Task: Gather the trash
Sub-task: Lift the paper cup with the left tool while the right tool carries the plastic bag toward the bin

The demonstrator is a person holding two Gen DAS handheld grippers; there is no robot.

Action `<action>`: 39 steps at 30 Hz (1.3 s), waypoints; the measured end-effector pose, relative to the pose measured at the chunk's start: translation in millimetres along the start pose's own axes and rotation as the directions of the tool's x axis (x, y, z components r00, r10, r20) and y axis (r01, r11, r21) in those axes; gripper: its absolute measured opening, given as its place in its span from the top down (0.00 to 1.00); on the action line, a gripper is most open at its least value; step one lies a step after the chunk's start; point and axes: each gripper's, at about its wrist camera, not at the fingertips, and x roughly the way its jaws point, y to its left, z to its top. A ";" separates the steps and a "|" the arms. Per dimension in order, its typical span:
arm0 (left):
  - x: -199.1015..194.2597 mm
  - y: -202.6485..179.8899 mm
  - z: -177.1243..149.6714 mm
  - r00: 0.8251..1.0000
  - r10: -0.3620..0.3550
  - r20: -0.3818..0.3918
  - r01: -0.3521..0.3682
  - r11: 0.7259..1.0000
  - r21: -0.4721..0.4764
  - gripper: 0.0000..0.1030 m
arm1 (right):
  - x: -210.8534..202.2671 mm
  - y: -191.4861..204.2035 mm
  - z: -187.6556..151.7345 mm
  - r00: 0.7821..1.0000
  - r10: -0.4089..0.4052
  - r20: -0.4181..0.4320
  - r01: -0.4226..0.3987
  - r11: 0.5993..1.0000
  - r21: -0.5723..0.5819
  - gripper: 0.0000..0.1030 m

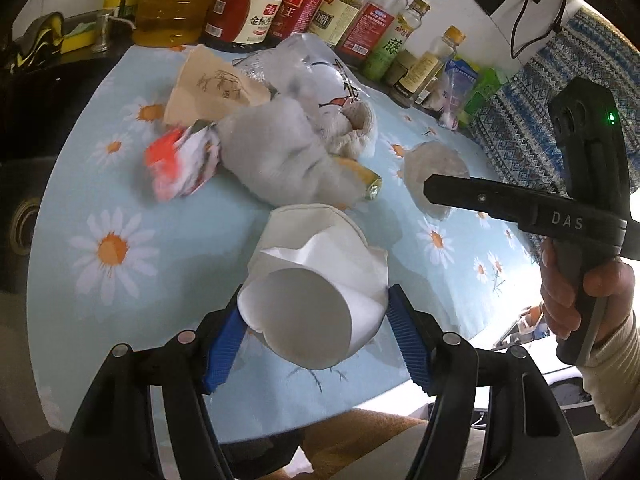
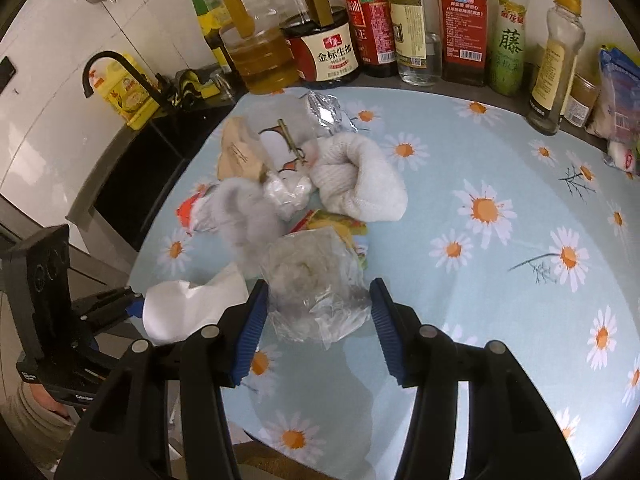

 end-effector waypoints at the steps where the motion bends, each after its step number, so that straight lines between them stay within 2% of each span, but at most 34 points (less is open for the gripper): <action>1: -2.8 -0.1 -2.8 1.000 0.003 0.002 -0.003 1.000 0.001 0.36 | -1.4 1.5 -2.0 1.000 -0.003 0.001 0.003 1.000 0.002 0.49; 10: -34.3 -0.8 -26.4 1.000 0.007 0.027 -0.007 1.000 0.011 0.36 | -15.2 22.2 -27.1 1.000 0.001 0.017 -0.001 1.000 0.019 0.49; 22: -81.5 6.6 -69.1 0.998 0.005 0.056 -0.008 0.999 0.041 0.36 | -26.4 70.8 -75.5 0.999 0.023 0.024 -0.024 0.999 0.030 0.49; 32: -102.8 19.2 -119.5 1.000 -0.008 0.021 0.007 0.999 0.038 0.36 | -16.5 115.7 -122.8 0.999 0.040 -0.018 -0.039 0.999 0.026 0.49; 39: -102.5 33.2 -153.0 0.999 -0.002 -0.040 0.004 0.999 0.033 0.36 | -3.6 133.7 -147.4 0.998 0.045 -0.051 -0.042 0.998 0.048 0.49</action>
